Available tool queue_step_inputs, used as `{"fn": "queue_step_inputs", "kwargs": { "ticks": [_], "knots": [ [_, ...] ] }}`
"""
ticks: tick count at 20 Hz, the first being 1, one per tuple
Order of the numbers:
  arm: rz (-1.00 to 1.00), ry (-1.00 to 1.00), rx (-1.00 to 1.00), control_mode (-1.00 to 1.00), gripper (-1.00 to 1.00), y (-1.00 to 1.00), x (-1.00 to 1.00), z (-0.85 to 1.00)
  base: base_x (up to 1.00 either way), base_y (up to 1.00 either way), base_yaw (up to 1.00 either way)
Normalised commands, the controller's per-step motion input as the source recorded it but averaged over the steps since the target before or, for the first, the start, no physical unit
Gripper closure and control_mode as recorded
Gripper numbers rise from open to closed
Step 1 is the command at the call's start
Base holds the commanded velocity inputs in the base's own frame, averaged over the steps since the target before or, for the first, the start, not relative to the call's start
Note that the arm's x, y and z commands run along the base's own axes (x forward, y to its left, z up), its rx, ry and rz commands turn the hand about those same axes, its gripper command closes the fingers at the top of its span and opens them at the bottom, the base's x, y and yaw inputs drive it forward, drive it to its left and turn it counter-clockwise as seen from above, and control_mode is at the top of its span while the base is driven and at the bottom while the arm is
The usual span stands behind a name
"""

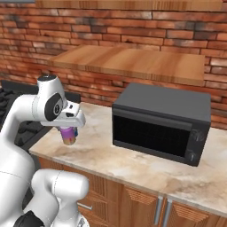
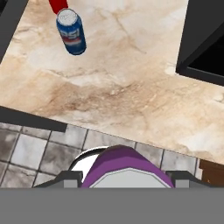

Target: Four empty soda cans are scattered around the kitchen. Gather all the cans and cluster them next to the stove for recycling.

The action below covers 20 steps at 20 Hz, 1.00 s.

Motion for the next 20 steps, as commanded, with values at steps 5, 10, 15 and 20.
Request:
{"fn": "queue_step_inputs", "kwargs": {
  "ticks": [5, 10, 15, 20],
  "knots": [
    [0.0, 0.0, 0.0, 1.0, 1.0, 0.0, 0.0, 0.0, 0.07, 0.1, 0.04],
    [0.02, 0.04, 0.0, -1.0, 1.0, 0.05, 0.04, -0.08, 0.02, 0.08, 0.03],
    [0.05, 0.06, 0.0, -1.0, 1.0, 0.09, 0.1, -0.17, 0.0, 0.0, 0.0],
    [0.05, 0.03, 0.0, -1.0, 1.0, 0.06, 0.13, -0.1, 0.0, 0.0, 0.0]
  ]
}}
